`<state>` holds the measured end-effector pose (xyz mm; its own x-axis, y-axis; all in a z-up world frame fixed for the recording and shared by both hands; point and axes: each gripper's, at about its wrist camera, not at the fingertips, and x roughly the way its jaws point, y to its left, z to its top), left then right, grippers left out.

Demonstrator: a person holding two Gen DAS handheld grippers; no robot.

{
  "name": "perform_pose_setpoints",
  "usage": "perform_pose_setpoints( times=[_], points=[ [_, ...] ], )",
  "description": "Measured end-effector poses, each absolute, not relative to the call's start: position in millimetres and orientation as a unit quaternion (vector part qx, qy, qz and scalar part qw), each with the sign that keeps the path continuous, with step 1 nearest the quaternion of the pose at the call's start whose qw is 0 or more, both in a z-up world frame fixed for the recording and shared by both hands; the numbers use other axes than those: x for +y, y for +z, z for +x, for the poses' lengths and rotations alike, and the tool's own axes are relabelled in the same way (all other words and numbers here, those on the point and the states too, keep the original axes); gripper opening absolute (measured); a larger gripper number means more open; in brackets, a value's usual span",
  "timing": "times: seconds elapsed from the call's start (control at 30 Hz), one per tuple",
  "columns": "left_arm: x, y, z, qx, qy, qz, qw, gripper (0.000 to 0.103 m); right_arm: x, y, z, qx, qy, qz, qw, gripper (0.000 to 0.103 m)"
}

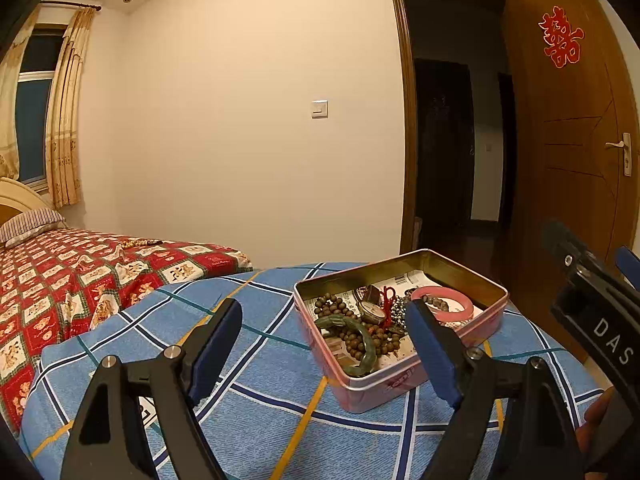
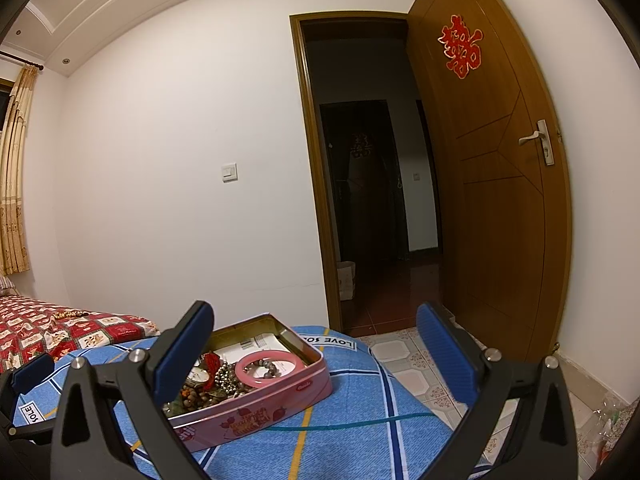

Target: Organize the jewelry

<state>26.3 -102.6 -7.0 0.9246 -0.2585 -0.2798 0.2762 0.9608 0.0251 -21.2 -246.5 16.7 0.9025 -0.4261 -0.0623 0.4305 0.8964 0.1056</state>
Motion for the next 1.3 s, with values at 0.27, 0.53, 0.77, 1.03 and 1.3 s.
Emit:
perform_pose_setpoints(
  times=[0.27, 0.53, 0.77, 1.03, 1.3],
  points=[
    [-102.4, -6.8, 25.9, 0.138, -0.136, 0.032, 0.98, 0.084, -247.4, 16.8, -20.2, 0.019, -0.22, 0.059, 0.973, 0.103],
    [-102.7, -6.9, 26.1, 0.138, -0.136, 0.032, 0.981, 0.084, -247.4, 17.1, -21.1, 0.018, -0.221, 0.059, 0.973, 0.103],
    [-102.8, -6.9, 26.0, 0.138, -0.136, 0.032, 0.981, 0.084, -247.5, 17.2, -21.2, 0.018, -0.221, 0.059, 0.973, 0.103],
    [-102.6, -7.0, 25.8, 0.138, -0.136, 0.032, 0.98, 0.084, -247.4, 17.1, -21.2, 0.018, -0.221, 0.059, 0.973, 0.103],
    [-100.9, -5.0, 30.0, 0.149, -0.131, 0.031, 0.98, 0.084, -247.3, 17.2, -21.4, 0.018, -0.222, 0.059, 0.973, 0.103]
  ],
)
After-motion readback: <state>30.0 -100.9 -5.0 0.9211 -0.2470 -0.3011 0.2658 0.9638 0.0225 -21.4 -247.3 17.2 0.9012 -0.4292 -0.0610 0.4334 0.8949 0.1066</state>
